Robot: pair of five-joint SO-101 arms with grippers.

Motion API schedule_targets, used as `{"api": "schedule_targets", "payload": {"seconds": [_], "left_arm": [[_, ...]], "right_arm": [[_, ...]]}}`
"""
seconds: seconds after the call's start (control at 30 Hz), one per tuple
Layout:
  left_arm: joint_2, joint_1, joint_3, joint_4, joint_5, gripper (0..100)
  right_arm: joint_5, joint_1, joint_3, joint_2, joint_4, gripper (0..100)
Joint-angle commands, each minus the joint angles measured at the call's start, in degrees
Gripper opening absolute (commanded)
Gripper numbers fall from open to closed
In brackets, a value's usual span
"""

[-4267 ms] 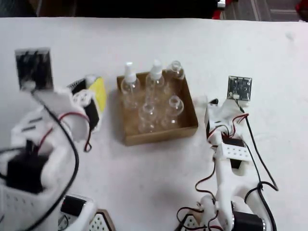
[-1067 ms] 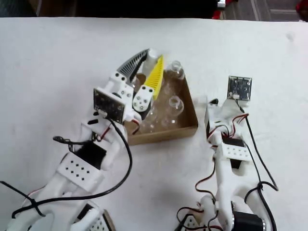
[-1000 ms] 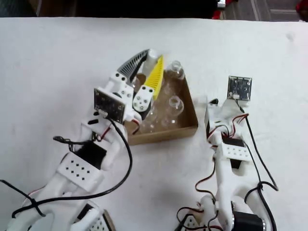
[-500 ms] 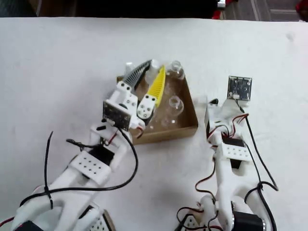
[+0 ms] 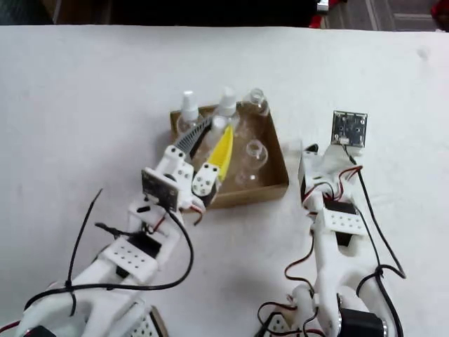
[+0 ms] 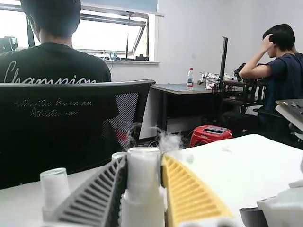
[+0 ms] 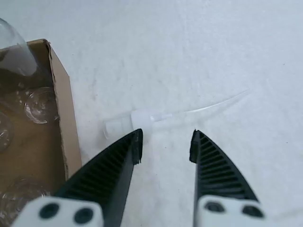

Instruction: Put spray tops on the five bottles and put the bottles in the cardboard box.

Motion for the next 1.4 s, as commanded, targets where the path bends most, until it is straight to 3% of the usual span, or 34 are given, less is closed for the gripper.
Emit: {"api": "schedule_targets", "payload": {"seconds": [0.0,0.7,0.93,1.2,1.37], "left_arm": [[-2.2,-0.7,0.5,-1.5,3.8,2],[-2.3,-2.1,6.6,-1.7,6.9,2],[-2.0,-3.2,12.7,-14.1,5.7,2],[-1.9,-1.7,12.7,-13.5,5.3,2],[-1.9,-1.5,10.6,-3.4,5.3,2]], "right_arm": [[0.8,-0.7,-0.5,0.0,-1.2,14.5],[0.9,-0.7,-0.5,0.0,-1.2,14.5],[0.9,-0.7,-0.5,0.0,-1.2,14.5],[0.9,-0.7,-0.5,0.0,-1.2,14.5],[0.9,-0.7,-0.5,0.0,-1.2,14.5]]}}
